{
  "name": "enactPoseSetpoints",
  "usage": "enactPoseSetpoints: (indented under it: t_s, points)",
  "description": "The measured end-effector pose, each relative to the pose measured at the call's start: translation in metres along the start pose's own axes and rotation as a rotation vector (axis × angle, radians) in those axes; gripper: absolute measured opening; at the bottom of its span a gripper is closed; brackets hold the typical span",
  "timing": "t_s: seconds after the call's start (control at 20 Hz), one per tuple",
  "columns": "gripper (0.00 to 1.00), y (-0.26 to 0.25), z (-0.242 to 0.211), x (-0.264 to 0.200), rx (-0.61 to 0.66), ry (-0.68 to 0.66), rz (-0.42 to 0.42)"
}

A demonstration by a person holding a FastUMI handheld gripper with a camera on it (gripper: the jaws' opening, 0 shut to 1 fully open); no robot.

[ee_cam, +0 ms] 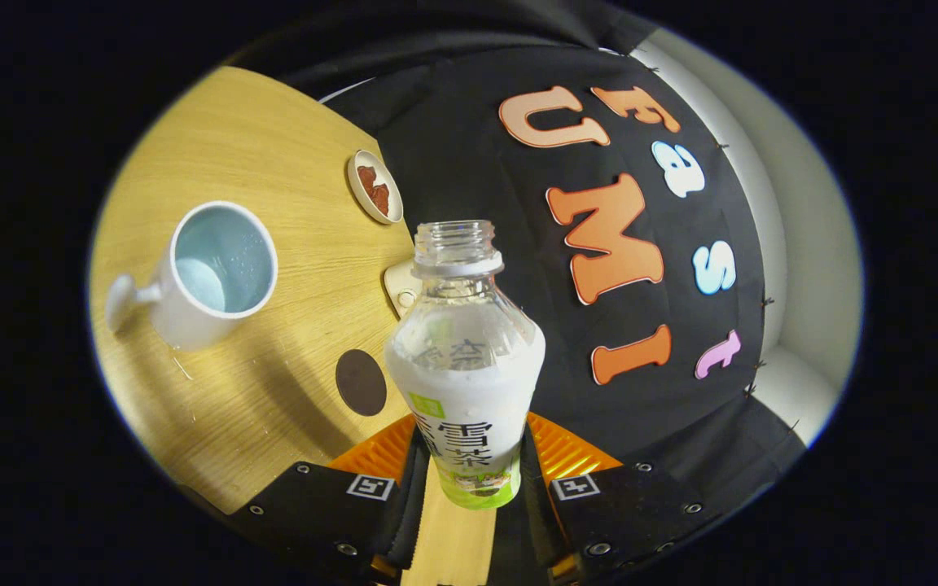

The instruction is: Take the bottle from table, then pour the juice into the cup, finally place the bottle on the coaster

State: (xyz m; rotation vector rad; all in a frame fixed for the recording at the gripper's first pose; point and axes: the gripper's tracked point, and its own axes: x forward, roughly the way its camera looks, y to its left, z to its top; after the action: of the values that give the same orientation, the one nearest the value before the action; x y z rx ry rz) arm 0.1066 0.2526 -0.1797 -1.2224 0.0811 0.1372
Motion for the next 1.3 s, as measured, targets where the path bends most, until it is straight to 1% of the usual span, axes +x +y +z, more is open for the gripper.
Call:
enactPoseSetpoints:
  t_s: [0.3,0.55,0.75,0.9,1.05,1.3]
  points:
    - [0.56,-0.003,0.012,-0.003,-0.178,-0.047,-0.066]
    - [0.56,0.007,0.017,0.0,-0.247,-0.054,-0.06]
    - [0.56,0.0,0.021,0.0,-0.352,-0.07,-0.112]
    - [0.56,0.003,0.017,0.001,-0.36,-0.064,-0.102]
    - [0.56,-0.004,0.02,-0.001,-0.403,-0.071,-0.127]
    - [0.56,0.003,0.018,0.002,-0.413,-0.069,-0.105]
